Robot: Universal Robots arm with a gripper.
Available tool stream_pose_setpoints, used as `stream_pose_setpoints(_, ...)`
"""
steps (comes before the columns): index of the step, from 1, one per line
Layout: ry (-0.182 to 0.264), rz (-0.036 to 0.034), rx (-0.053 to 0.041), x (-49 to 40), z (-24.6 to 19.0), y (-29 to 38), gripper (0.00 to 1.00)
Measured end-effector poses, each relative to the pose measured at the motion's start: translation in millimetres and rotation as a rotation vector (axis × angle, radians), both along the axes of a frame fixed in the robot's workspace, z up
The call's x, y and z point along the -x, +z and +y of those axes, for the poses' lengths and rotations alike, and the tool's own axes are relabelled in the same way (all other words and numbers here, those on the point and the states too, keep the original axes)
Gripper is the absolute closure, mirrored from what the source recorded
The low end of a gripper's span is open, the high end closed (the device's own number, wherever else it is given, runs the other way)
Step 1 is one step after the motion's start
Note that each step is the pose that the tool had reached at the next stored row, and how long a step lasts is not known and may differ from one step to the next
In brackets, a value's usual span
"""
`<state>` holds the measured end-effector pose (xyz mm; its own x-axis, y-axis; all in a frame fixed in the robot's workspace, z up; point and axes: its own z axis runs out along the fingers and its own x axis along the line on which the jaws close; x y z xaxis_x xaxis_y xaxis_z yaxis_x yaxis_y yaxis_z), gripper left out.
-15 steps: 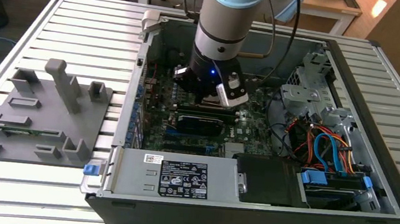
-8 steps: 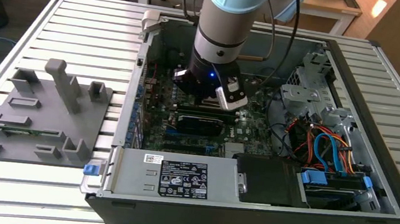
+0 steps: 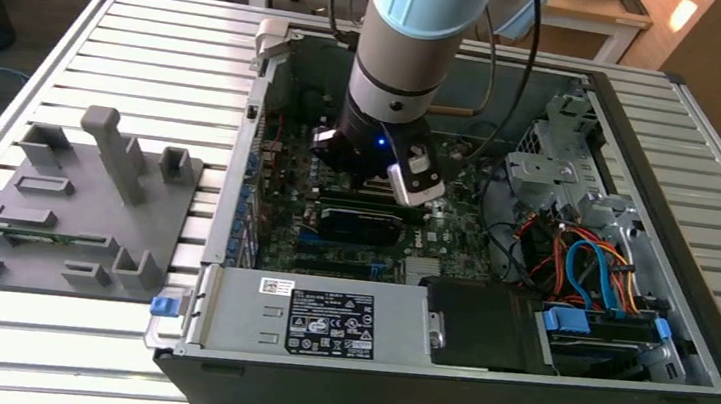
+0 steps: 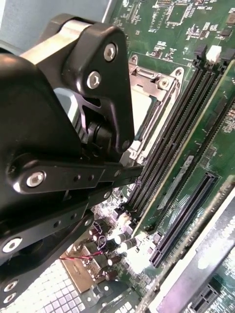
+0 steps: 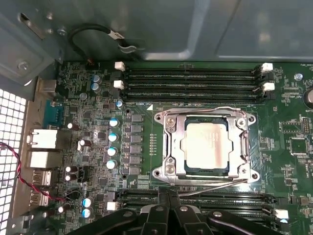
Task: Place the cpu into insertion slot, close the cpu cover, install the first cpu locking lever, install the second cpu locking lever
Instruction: 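Install the second cpu locking lever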
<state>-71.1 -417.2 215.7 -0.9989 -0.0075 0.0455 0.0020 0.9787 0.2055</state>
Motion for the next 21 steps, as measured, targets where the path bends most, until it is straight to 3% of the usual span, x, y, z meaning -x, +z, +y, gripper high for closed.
stream_pose_setpoints(5,0.0,0.0002,-0.0394,1.5,-2.3,-1.1,0.9)
stream_pose_setpoints(7,0.0,0.0002,-0.0489,2.0,-3.2,-2.3,0.9)
stream_pose_setpoints(17,0.0,0.0002,-0.0587,3.1,-4.9,-16.1,0.9)
stream_pose_setpoints(21,0.0,0.0002,-0.0683,5.0,-5.0,-19.0,0.9)
